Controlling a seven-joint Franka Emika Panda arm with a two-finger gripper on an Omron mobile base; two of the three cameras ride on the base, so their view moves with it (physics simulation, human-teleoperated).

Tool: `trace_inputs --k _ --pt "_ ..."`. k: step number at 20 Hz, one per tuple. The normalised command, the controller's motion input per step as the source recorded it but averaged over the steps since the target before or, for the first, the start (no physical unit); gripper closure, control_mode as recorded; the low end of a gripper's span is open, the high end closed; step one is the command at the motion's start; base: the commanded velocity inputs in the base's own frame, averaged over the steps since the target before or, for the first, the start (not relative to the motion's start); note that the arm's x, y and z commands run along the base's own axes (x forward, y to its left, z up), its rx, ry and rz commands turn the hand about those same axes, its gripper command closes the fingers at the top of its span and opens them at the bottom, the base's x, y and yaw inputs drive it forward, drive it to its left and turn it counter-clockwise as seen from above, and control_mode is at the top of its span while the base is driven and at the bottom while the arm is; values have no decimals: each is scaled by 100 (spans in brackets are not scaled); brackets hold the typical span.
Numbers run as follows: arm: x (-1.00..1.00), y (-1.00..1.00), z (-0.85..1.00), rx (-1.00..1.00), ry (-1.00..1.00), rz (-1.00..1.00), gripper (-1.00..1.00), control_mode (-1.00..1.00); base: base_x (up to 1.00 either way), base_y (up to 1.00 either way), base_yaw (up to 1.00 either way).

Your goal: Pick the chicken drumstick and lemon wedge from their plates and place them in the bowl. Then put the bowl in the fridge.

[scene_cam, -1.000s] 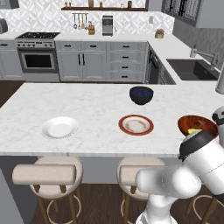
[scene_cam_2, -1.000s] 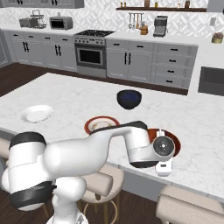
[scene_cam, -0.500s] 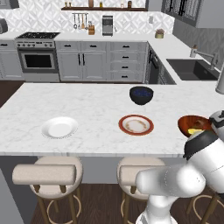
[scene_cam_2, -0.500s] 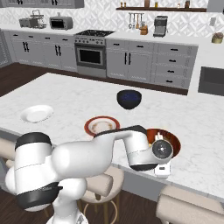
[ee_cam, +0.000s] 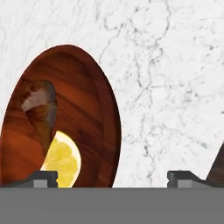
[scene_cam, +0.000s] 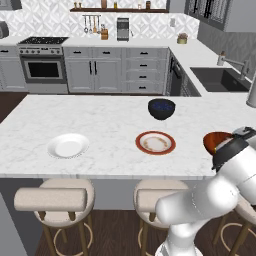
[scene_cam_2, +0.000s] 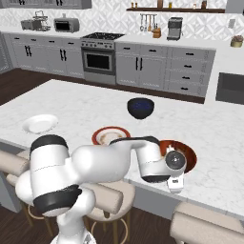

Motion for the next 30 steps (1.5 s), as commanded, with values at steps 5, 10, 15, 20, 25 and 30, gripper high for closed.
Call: trace_inputs --k 5,10,15,20,25,30 --pt "11 -1 -27 2 1 12 -100 -100 0 0 0" --pt "10 -1 -18 2 0 11 -100 -100 0 0 0" --pt "22 0 -17 0 0 8 -100 -100 0 0 0" --pt "43 0 -17 0 3 0 -100 -100 0 0 0" --pt "42 0 -15 0 4 0 100 -100 0 0 0" --pt "30 0 -6 0 4 0 100 -100 0 0 0"
